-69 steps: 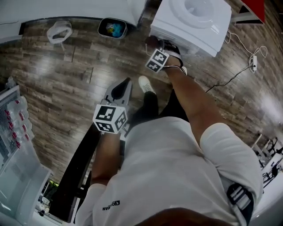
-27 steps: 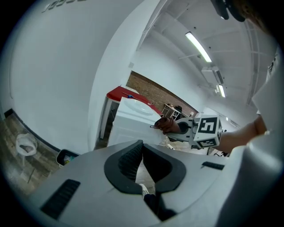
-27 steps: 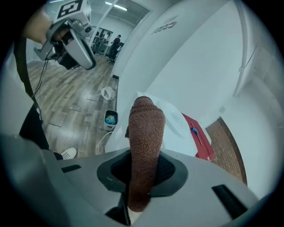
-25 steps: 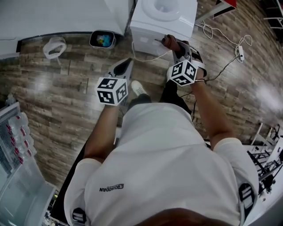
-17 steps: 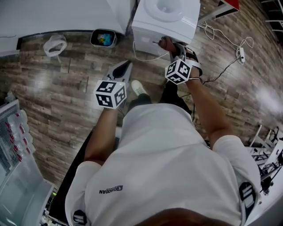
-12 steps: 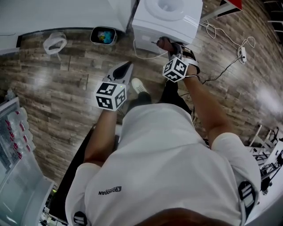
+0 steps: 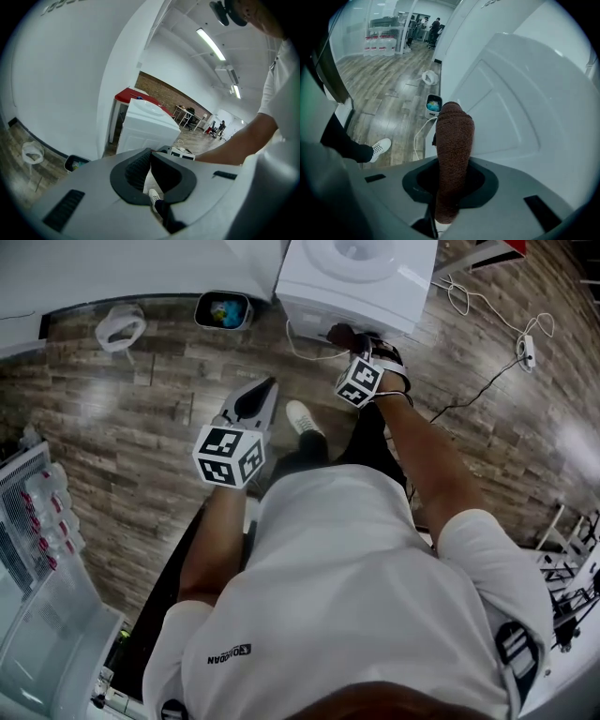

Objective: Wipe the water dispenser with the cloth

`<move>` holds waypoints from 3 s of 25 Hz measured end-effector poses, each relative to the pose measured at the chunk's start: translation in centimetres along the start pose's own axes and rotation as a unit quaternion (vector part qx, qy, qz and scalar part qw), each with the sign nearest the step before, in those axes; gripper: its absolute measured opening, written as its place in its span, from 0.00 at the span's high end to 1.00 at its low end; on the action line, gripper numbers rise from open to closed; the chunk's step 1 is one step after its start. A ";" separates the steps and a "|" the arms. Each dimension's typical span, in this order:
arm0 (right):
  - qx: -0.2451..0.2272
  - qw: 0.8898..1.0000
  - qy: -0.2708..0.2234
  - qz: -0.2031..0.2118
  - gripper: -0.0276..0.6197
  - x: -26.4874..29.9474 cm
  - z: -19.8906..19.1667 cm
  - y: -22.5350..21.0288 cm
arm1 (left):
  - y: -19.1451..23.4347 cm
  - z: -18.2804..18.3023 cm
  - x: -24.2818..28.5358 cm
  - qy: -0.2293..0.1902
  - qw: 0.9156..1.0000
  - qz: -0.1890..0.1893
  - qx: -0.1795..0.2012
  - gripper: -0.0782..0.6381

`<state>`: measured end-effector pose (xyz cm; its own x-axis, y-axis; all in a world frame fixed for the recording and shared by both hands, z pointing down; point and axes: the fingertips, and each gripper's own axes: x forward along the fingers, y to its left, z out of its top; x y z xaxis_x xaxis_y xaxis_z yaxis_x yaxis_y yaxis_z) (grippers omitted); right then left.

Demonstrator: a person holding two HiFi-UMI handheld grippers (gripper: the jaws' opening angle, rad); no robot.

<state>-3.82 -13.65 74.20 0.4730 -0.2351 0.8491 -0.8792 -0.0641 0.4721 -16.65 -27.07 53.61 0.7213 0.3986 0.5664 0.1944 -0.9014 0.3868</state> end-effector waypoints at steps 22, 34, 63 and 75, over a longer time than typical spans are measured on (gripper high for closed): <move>-0.031 0.994 0.066 0.087 0.85 8.7 -3.2 5.6 | 0.3 -1.5 0.7 0.025 0.999 0.028 -0.006 0.89; 0.118 0.985 -0.014 0.122 0.85 -0.1 -2.9 6.0 | 0.5 0.1 -0.2 -0.002 1.000 0.019 -0.008 0.89; 0.486 0.764 -0.402 0.134 0.85 -37.1 -0.9 -2.1 | -13.0 2.5 -3.3 -0.074 0.995 -0.052 0.046 0.89; 0.479 0.771 -0.404 0.114 0.85 -42.9 -7.2 2.8 | -19.8 -3.4 -8.8 -0.096 0.994 -0.017 0.051 0.89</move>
<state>-26.17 3.22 40.82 0.4497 -0.8492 0.2770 -0.7561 -0.5270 -0.3880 -29.10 -12.15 43.49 0.8251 0.3987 0.4004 0.2806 -0.9042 0.3220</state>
